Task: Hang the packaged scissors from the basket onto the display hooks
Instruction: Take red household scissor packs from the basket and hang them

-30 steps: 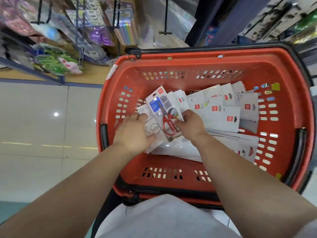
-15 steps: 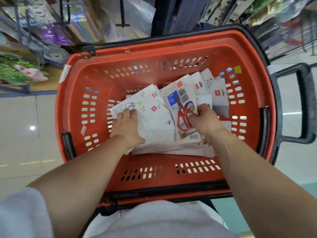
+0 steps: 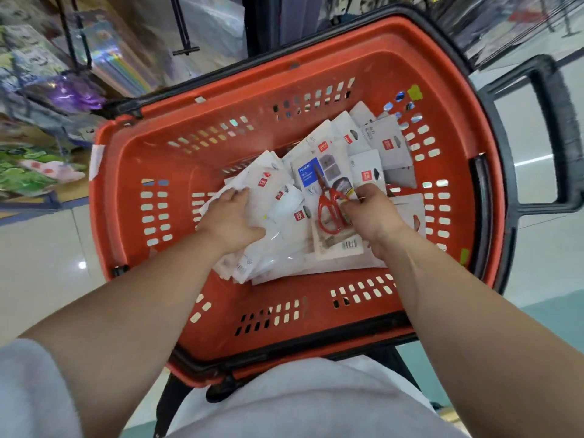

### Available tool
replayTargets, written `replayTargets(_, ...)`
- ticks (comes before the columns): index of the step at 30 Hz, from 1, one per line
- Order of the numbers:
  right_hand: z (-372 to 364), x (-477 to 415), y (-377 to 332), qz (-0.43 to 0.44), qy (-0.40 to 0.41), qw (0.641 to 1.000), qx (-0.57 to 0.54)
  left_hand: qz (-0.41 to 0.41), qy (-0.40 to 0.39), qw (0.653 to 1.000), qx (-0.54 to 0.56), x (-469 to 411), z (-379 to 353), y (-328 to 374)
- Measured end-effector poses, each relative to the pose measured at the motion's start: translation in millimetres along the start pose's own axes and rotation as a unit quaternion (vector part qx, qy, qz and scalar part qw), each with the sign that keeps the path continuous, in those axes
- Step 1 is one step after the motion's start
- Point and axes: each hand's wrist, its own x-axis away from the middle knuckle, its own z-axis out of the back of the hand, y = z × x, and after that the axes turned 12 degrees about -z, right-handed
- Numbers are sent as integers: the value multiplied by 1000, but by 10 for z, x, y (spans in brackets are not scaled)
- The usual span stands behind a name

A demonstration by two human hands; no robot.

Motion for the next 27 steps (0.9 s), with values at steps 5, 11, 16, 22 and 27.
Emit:
replayTargets(5, 67, 57, -13, -2, 7, 1000, 5, 21, -10, 999, -37, 95, -249, 100)
replayTargets(11, 144, 88, 40, 2, 9, 1000, 25, 21, 4, 1000, -6, 11, -282, 147)
replayTargets(16, 114, 139, 13, 4, -6, 1000, 27, -10, 62, 997, -37, 105, -96, 117)
replayTargets(22, 34, 188, -98, 15, -24, 999, 30, 26, 141, 987, -76, 144, 282, -61)
replayTargets(27, -51, 155, -171, 15, -30, 999, 43, 29, 106, 993, -47, -39, 330, -116)
